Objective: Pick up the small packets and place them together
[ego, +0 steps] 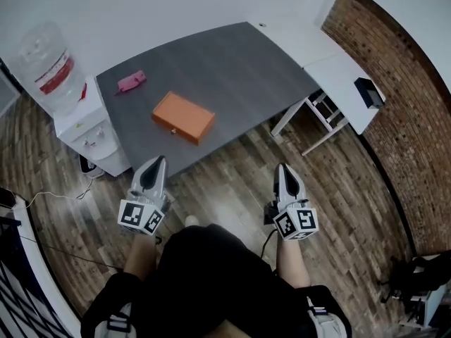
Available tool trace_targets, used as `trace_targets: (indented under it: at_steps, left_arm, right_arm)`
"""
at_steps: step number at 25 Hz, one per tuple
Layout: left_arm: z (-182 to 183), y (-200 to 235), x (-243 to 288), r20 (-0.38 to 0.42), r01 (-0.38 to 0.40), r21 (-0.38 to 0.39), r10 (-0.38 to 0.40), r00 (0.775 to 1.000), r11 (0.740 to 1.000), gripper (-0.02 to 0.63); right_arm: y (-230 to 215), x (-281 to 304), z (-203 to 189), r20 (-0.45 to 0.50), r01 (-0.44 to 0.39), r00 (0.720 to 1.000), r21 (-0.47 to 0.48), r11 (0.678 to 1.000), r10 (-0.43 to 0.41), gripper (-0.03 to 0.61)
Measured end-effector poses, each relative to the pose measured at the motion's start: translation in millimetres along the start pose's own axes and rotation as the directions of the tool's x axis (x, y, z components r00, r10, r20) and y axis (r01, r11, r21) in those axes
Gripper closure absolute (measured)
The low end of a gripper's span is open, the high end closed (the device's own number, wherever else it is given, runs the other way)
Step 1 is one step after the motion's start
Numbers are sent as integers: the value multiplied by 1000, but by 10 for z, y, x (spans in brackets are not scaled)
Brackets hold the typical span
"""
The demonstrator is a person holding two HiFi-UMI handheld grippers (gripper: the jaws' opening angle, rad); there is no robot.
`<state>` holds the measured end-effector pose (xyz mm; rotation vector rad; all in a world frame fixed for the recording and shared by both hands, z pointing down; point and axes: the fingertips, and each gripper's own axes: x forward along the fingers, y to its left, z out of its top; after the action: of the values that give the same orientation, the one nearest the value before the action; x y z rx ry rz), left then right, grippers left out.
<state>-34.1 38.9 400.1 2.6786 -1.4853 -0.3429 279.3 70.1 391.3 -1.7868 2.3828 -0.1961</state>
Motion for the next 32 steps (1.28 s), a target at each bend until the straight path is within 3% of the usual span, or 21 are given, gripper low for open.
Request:
trace_targets:
  at_steps: [6,18,23,26,32]
  left_arm:
    - [-90,388,138,-35,-17,22,18,999,1000,614]
    - [-522,560,321,-154,-45,53,53,987,998,614]
    - [-628,607,510,-196,-83,90,100,975,992,614]
    - [-642,746,582,-195,-140,67,151,969,988,614]
    - [-892,1058,632,-270,-245,93,261,927,965,614]
  right_arm:
    - [261,727,-215,-75,-98,993,-36,995,95,577]
    - [452,1586,-753,-255,-260,934,-6,966,250,577]
    - [372,2048,-858,-296,-342,898,-4,940,325,576]
    - [360,2334,-976,-322,-391,874,-16,920,365,576]
    - [385,2812,-1275,-362,-475,813,40,879,456,575]
